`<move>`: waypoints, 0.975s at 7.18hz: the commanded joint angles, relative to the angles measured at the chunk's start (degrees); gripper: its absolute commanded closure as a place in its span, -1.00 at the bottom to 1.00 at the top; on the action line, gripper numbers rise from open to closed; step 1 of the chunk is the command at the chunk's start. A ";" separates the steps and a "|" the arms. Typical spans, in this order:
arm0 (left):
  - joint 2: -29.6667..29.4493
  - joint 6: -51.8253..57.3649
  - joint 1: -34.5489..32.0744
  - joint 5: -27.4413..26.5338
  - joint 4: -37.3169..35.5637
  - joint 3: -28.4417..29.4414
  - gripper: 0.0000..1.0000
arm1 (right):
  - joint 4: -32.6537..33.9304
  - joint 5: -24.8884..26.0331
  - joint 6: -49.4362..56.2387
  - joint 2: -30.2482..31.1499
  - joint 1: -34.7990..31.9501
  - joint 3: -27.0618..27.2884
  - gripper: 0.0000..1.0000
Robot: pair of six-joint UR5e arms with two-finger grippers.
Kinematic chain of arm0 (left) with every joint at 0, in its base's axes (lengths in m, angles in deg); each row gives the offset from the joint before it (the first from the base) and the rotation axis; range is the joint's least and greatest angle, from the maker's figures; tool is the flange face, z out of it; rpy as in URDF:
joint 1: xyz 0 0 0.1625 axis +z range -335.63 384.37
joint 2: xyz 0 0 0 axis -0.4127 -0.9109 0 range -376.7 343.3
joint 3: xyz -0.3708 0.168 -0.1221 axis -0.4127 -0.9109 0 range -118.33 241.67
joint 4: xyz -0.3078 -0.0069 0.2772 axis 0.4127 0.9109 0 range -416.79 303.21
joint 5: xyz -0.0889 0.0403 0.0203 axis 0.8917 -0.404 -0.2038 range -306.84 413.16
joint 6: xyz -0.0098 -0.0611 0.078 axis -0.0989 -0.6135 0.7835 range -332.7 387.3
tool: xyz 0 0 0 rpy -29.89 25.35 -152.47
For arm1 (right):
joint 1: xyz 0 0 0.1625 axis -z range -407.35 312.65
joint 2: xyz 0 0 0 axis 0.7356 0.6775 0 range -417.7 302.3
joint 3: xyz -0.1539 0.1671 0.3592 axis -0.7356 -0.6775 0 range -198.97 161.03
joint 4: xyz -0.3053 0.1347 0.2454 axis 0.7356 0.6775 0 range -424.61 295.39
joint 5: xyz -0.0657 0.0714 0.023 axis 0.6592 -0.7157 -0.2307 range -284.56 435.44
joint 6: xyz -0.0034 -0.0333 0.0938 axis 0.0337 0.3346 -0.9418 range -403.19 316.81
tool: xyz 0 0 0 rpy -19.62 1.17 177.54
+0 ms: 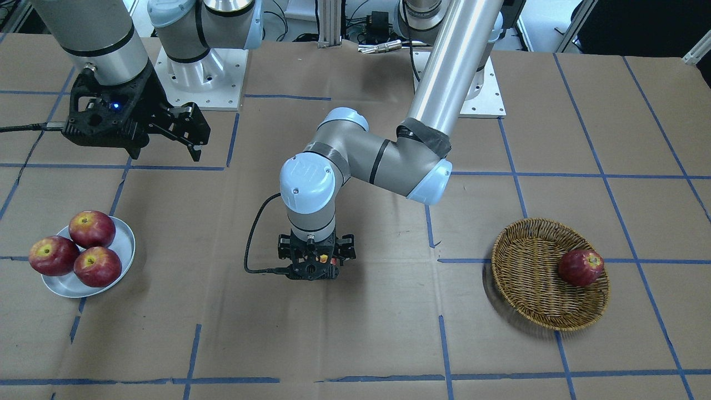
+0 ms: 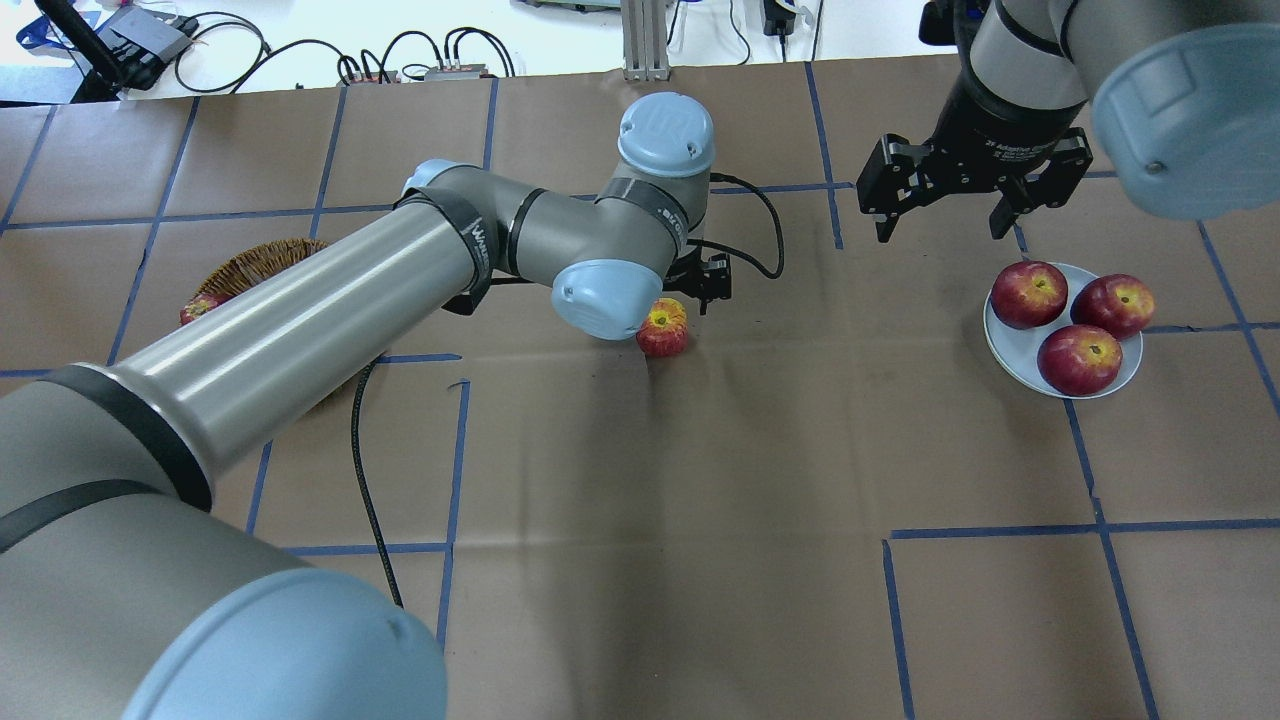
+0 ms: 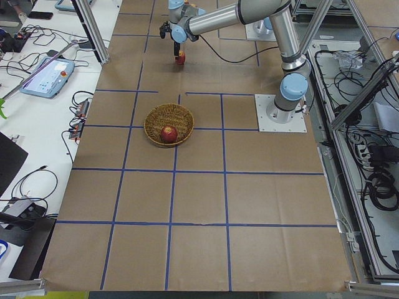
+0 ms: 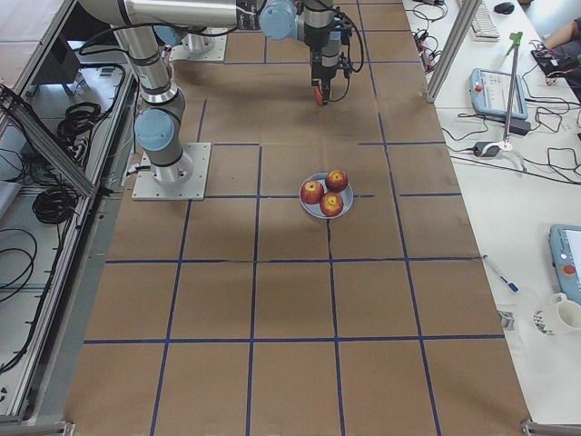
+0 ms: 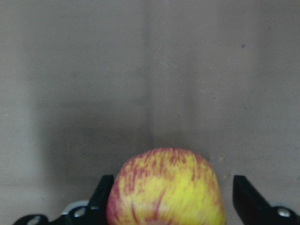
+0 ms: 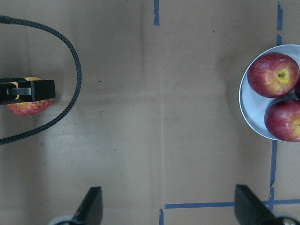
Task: Transfer apple from basket to plate
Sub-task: 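Set the apple down mid-table, open the left gripper and withdraw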
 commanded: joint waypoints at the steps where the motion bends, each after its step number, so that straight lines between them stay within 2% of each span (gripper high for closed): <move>1: 10.97 6.95 5.72 0.04 9.69 0.59 -0.99 | 0.07 0.00 0.05 0.00 0.00 0.00 -1.00; 3: 24.85 18.57 13.99 0.39 24.18 0.33 -0.99 | -0.01 0.00 -0.03 0.00 0.00 0.00 -1.00; 5: 35.24 21.50 17.27 0.39 33.18 -1.77 -0.99 | -0.10 0.00 0.05 0.09 0.00 0.18 -1.00; 6: 37.20 21.60 17.80 0.48 33.30 -2.13 -0.99 | -0.01 0.09 0.06 0.09 0.00 0.18 -1.00; 7: 36.70 22.03 19.11 0.74 33.30 -2.48 -0.99 | 0.33 0.00 0.06 0.00 -0.09 0.18 -1.00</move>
